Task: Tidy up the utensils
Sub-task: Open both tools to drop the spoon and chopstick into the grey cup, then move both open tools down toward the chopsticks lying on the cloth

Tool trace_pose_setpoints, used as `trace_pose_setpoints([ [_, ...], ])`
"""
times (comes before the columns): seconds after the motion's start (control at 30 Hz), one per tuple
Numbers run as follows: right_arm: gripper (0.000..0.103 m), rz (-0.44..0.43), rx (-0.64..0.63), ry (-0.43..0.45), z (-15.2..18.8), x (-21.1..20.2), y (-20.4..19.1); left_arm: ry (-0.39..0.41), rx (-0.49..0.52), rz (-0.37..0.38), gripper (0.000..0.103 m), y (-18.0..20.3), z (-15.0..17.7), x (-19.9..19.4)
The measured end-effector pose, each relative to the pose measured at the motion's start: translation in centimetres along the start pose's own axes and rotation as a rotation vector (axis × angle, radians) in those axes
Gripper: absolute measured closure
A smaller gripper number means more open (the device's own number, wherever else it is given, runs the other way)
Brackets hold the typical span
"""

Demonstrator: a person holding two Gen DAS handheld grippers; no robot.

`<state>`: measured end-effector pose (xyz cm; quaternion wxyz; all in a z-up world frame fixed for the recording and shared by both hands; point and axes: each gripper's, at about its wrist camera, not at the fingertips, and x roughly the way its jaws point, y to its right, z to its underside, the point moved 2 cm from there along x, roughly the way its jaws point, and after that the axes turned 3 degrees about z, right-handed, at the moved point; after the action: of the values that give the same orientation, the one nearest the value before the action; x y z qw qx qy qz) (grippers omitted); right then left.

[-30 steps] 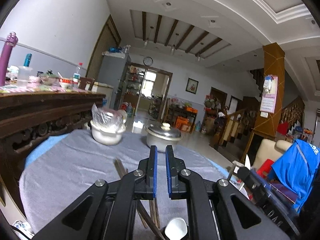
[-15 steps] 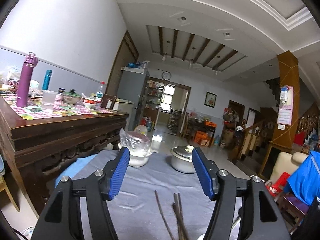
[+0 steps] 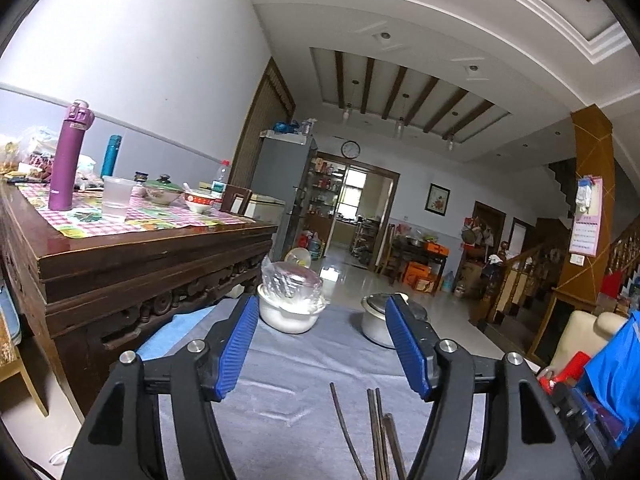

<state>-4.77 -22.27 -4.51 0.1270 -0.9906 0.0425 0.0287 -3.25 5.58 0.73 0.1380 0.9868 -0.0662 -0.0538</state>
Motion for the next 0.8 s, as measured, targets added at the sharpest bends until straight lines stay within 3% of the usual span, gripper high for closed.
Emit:
trace_pose_setpoints([
  [0.17, 0.033, 0.097, 0.090, -0.034, -1.2, 1.1, 4.1, -0.011, -0.005, -0.042, 0.028, -1.0, -0.3, 0.5],
  [0.33, 0.037, 0.154, 0.183, -0.093, -0.9, 2.1, 7.7, -0.075, -0.020, -0.091, 0.024, -2.6, 0.0, 1.9],
  [0.5, 0.049, 0.178, 0.265, -0.208, 0.7, 3.8, 10.9, -0.203, -0.037, -0.143, 0.023, -4.2, 1.6, 4.6],
  [0.8, 0.051, 0.161, 0.313, -0.379, 4.3, 7.1, 12.1, -0.425, 0.007, -0.229, 0.023, -5.5, 6.1, 8.9],
])
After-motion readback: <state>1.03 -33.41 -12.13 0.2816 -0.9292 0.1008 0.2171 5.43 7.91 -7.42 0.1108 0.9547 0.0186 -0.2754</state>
